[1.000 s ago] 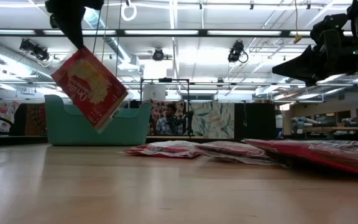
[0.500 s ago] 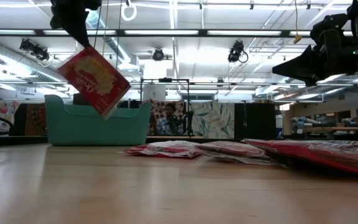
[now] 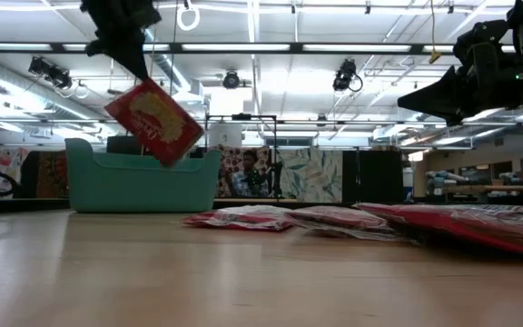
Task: Sort popcorn bags into baskets
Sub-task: Put the red popcorn bag into the green bin
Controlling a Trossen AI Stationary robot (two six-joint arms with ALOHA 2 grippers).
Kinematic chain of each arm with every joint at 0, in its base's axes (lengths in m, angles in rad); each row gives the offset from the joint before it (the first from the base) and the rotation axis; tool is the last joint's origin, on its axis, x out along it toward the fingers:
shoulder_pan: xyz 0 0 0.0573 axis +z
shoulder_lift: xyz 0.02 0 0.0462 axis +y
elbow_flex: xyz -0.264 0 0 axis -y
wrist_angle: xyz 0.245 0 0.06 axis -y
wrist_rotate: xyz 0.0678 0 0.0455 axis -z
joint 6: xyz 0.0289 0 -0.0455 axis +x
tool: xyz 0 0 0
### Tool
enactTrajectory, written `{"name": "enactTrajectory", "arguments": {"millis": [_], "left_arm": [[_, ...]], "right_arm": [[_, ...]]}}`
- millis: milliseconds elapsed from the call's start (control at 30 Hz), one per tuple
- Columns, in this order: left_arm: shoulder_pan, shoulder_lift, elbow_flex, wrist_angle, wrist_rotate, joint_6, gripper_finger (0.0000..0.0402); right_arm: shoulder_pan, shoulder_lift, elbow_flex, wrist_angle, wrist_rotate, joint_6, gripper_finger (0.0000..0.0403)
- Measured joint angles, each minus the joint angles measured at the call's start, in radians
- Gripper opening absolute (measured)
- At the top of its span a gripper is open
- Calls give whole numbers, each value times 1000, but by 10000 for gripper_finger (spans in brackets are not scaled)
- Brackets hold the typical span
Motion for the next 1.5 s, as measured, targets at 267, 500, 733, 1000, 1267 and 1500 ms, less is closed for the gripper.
{"name": "enactTrajectory", "arguments": {"millis": [267, 500, 733, 1000, 1267, 1500], "left_arm": [[80, 14, -147, 207, 131, 37, 0], [124, 14, -272, 220, 197, -46, 3], [125, 14, -379, 188, 212, -72, 7], [124, 14, -383, 121, 75, -88, 42], [114, 14, -383, 175, 61, 78, 135], [-38, 14, -382, 371, 235, 409, 151]], "right_arm": [[0, 0, 0, 0, 0, 0, 25], [0, 0, 0, 0, 0, 0, 25], [0, 0, 0, 0, 0, 0, 25], [0, 0, 0, 0, 0, 0, 25], [0, 0, 0, 0, 0, 0, 25], [0, 0, 0, 0, 0, 0, 25]]}}
